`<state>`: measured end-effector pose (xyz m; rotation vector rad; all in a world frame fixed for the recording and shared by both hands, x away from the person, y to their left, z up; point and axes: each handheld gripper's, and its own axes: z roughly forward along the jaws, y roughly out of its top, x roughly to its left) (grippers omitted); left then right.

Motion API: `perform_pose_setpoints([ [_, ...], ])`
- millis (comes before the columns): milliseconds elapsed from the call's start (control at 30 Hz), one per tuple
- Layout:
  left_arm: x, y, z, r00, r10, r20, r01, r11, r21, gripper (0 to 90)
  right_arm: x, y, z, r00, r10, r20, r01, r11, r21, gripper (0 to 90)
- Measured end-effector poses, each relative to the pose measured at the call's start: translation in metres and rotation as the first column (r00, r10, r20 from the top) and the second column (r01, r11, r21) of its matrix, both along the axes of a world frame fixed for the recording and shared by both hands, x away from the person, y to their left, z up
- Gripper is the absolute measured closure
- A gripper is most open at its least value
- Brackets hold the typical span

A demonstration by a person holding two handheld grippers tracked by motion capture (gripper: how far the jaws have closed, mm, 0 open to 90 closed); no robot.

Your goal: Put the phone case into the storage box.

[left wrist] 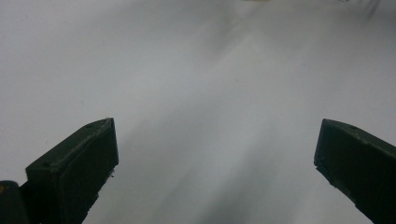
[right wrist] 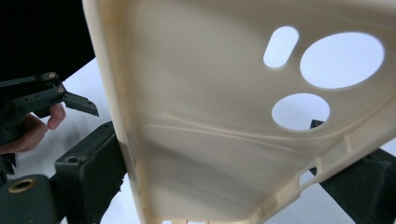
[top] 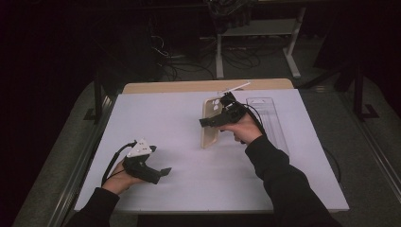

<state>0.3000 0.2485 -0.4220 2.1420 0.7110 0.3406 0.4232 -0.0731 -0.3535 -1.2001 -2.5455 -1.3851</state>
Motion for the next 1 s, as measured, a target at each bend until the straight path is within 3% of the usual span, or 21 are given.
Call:
perform_pose_setpoints([
  [400, 0.001, 0.001, 0.001, 1.0, -0.005, -0.005, 0.005, 0.9998, 0.018, 0.0, 0.007, -0.007, 0.015, 0.9995, -0.024, 0.02, 0.024, 1.0, -0.013, 7.3],
  [833, 0.0, 0.0, 0.001, 1.0, -0.003, 0.001, 0.003, 1.0, 0.004, 0.0, 0.017, -0.019, 0.029, 0.9971, -0.066, 0.037, 0.067, 0.997, -0.025, 7.4],
  [1000, 0.0, -0.001, 0.0, 1.0, 0.008, 0.0, -0.008, 0.9998, -0.019, 0.0, 0.022, -0.025, 0.036, 0.9948, -0.083, 0.059, 0.085, 0.996, -0.025, 7.4],
])
